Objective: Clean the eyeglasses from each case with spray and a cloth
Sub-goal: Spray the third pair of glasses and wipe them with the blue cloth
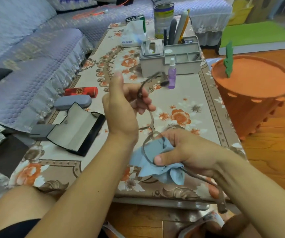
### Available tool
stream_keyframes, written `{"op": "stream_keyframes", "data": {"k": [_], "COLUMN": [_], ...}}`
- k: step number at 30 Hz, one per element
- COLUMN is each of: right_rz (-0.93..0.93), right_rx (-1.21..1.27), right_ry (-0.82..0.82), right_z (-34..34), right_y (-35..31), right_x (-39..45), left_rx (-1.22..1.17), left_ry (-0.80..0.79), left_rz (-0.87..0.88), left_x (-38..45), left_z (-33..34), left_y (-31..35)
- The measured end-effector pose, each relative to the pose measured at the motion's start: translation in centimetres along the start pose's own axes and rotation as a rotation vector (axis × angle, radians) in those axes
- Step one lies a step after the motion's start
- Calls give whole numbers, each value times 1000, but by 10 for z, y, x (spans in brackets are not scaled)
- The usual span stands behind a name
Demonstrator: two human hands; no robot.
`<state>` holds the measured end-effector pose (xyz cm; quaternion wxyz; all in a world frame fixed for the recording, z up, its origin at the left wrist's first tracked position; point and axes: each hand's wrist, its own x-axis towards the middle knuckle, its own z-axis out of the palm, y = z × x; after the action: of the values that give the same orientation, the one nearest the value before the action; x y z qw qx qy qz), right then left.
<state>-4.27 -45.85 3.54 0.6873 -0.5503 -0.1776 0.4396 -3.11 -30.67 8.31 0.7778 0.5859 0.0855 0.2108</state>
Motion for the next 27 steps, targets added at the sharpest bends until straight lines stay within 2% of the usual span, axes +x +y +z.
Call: {"op": "stream_keyframes", "data": {"k": [4,12,15,20,22,25,27], "right_rz": [-51,-94,-109,-121,-67,-13,-38], "right_rx": [-96,-127,-223,-428,-334,89,210], "right_ry": [168,240,257,376,420,524,604], "right_z": [17,32,38,48,53,55,40], "right_y": [2,7,11,0,-2,-6,-10], "right_x": [3,5,5,8,15,29,35], "left_rx": [-73,-33,-14,-16,-26,-83,-117], "left_ry": [27,18,9,66,117,259,347], "left_rz": [-129,-471,-495,-403,-347,-261,-213], "left_x": [-2,-7,-6,-6,-7,-4,2], "left_z": [-2,-14,-23,-35,-42,-61,-82], "left_y": [-9,-16,-11,0,2,4,7]}}
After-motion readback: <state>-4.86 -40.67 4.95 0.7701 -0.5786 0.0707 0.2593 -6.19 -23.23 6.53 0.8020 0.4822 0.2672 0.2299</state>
